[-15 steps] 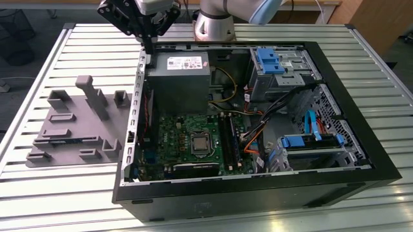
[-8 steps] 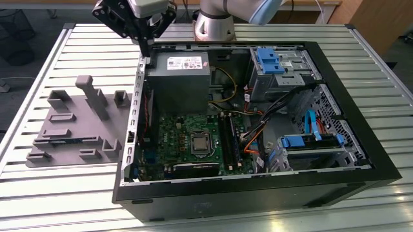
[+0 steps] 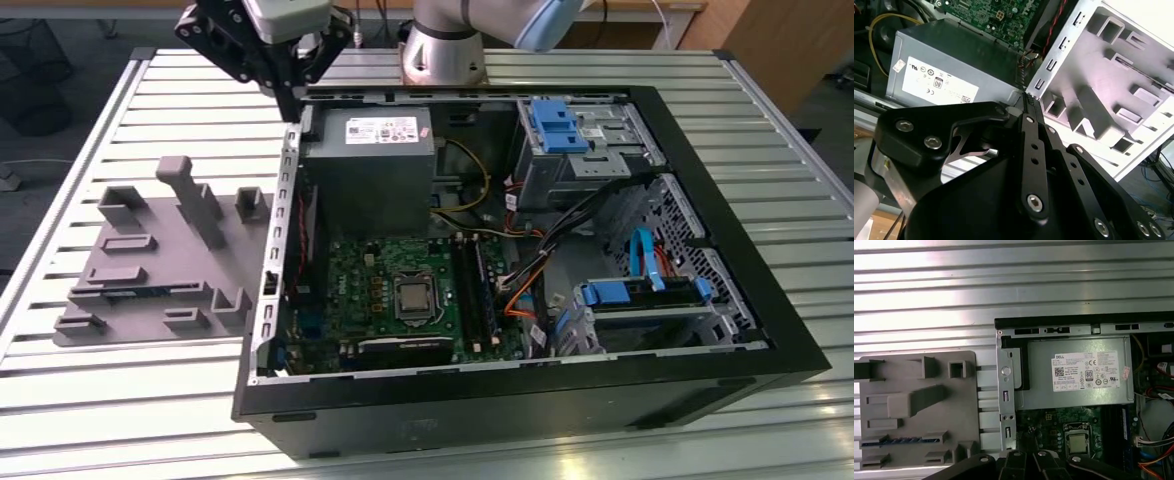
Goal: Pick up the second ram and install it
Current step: 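Reach for the second ram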
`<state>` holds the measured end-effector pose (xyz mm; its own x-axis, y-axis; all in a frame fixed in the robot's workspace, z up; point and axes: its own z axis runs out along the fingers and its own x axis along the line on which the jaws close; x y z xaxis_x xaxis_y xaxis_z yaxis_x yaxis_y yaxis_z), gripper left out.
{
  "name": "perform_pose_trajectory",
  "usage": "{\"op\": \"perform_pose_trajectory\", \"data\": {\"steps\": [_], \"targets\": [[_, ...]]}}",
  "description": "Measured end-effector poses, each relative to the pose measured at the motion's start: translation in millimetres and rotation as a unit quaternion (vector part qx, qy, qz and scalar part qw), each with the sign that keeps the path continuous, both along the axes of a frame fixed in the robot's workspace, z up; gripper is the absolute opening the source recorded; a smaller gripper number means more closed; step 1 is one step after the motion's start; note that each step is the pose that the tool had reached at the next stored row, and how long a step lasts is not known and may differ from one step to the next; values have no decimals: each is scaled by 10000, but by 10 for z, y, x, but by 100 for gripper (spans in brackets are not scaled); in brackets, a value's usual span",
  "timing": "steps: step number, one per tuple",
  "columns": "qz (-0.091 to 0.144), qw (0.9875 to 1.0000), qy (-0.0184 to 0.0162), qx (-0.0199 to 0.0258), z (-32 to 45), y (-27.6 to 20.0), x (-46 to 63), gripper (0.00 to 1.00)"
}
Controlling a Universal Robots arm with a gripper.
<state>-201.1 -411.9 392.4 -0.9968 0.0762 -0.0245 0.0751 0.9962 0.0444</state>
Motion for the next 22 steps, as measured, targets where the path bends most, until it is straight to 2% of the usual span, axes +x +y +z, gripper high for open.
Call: {"op": "perform_pose_trajectory", "data": {"steps": [22], "targets": [[0, 10000, 0, 0, -3, -24, -321, 11]]}}
